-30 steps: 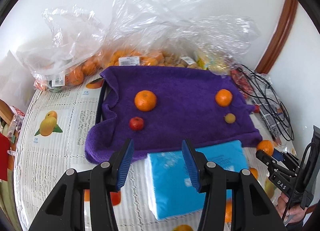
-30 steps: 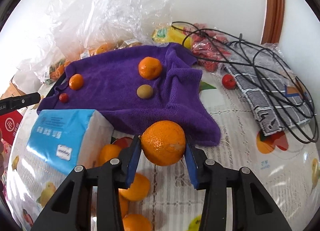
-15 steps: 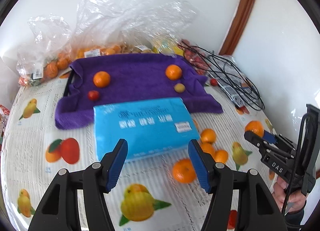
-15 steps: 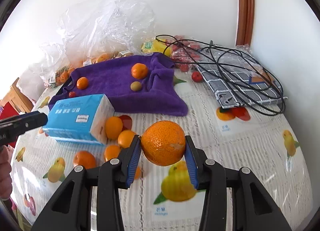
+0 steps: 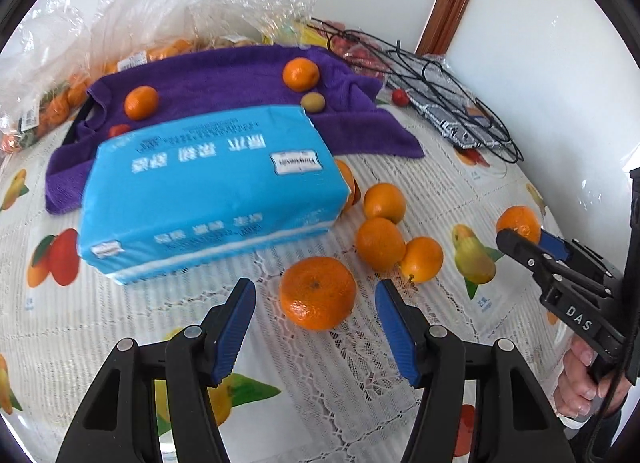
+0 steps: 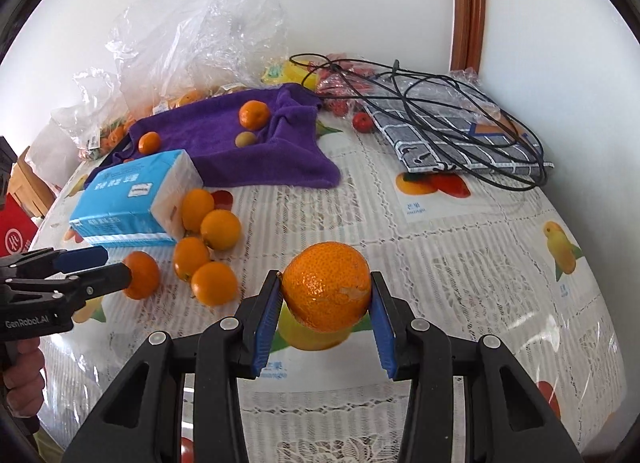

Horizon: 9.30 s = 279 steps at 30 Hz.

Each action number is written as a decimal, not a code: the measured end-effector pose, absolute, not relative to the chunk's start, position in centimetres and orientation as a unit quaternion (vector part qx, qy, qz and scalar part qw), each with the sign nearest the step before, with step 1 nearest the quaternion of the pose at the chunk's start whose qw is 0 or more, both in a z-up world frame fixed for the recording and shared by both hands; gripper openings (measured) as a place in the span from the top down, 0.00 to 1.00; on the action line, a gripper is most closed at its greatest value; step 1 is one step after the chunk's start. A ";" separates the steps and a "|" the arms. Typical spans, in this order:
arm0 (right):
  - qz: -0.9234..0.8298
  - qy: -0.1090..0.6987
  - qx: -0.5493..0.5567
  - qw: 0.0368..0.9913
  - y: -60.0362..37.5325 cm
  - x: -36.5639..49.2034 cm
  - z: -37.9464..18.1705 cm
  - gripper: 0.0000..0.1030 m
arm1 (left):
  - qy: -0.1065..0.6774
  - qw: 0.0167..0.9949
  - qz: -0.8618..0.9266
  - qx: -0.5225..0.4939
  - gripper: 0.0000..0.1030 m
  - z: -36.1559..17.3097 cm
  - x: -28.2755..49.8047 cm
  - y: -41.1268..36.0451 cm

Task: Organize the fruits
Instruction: 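Close the right gripper on the large orange while the left grasps another orange, then carry both oranges onto the purple towel and open both grippers, then grasp another orange from the table with the right gripper, then grasp an orange with the left gripper while the right holds its orange, then carry both held oranges toward the purple towel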

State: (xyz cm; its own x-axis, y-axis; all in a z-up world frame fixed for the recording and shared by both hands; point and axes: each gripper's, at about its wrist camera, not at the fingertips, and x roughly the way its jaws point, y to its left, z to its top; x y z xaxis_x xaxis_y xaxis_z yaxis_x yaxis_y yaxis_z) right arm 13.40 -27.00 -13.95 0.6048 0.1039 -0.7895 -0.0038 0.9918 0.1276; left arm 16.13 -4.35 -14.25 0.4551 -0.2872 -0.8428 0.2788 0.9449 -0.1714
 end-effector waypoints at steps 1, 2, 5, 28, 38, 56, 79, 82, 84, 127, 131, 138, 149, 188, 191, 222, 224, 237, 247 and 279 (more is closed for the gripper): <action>0.029 0.445 0.057 0.893 -27.1 13.4 -14.1 0.59 | 0.499 0.851 -0.165 -0.004 0.43 -14.6 16.2 -4.6; 0.029 0.446 0.058 0.893 -27.3 13.4 -14.2 0.59 | 0.501 0.850 -0.165 -0.002 0.43 -14.9 16.2 -4.7; 0.029 0.449 0.057 0.891 -27.6 13.5 -14.5 0.59 | 0.504 0.849 -0.161 0.004 0.46 -15.7 16.3 -5.2; 0.045 0.419 0.045 0.906 -23.4 9.9 -12.4 0.59 | 0.455 0.881 -0.129 -0.011 0.60 -12.9 11.2 -0.5; 0.112 0.390 0.034 0.913 -17.6 11.0 -8.0 0.59 | 0.417 0.904 -0.079 -0.047 0.60 -9.4 10.6 5.1; 0.120 0.371 0.029 0.920 -14.3 20.4 -6.3 0.59 | 0.401 0.913 -0.052 -0.057 0.60 -8.1 19.1 8.7; 0.114 0.411 0.039 0.904 -15.2 30.7 -13.4 0.59 | 0.395 0.914 -0.047 -0.079 0.60 -11.0 25.3 11.8; 0.114 0.419 0.035 0.900 -15.0 30.9 -14.1 0.59 | 0.389 0.918 -0.036 -0.071 0.60 -11.0 25.2 11.8; 0.112 0.428 0.040 0.896 -15.1 31.1 -14.5 0.59 | 0.389 0.918 -0.031 -0.065 0.60 -11.0 25.2 11.7; 0.094 0.418 0.047 0.903 -20.2 25.4 -12.6 0.48 | 0.451 0.891 -0.020 -0.051 0.47 -11.8 30.4 7.4; 0.114 0.430 0.038 0.895 -19.8 24.1 -13.3 0.49 | 0.440 0.897 -0.021 -0.048 0.42 -10.7 29.2 7.5; 0.183 0.460 0.026 0.869 -17.8 23.6 -14.4 0.57 | 0.431 0.900 -0.031 -0.061 0.42 -10.2 26.6 8.5; 0.209 0.492 0.012 0.845 -16.3 24.7 -15.8 0.61 | 0.433 0.898 -0.035 -0.074 0.42 -10.6 24.0 9.7; 0.072 0.444 0.061 0.891 -27.4 14.9 -15.9 0.68 | 0.452 0.870 -0.196 -0.002 0.44 -11.8 15.5 -6.0; 0.077 0.443 0.079 0.890 -28.5 14.7 -16.0 0.69 | 0.455 0.869 -0.195 0.006 0.44 -12.5 15.9 -6.8; 0.082 0.446 0.087 0.887 -31.5 15.1 -17.5 0.69 | 0.493 0.857 -0.148 -0.020 0.66 -16.2 19.2 -9.4; 0.080 0.445 0.089 0.888 -31.8 14.8 -17.3 0.69 | 0.492 0.858 -0.147 -0.009 0.70 -16.2 19.2 -9.7; 0.093 0.450 0.092 0.883 -28.7 13.9 -17.1 0.69 | 0.489 0.862 -0.132 0.005 0.70 -15.8 17.3 -6.4; 0.166 0.445 0.063 0.878 -20.0 11.8 -15.4 0.69 | 0.478 0.876 -0.070 -0.014 0.70 -15.8 14.2 1.4; 0.136 0.458 0.018 0.878 -12.8 13.3 -16.6 0.68 | 0.441 0.897 -0.007 -0.040 0.70 -16.3 12.0 8.1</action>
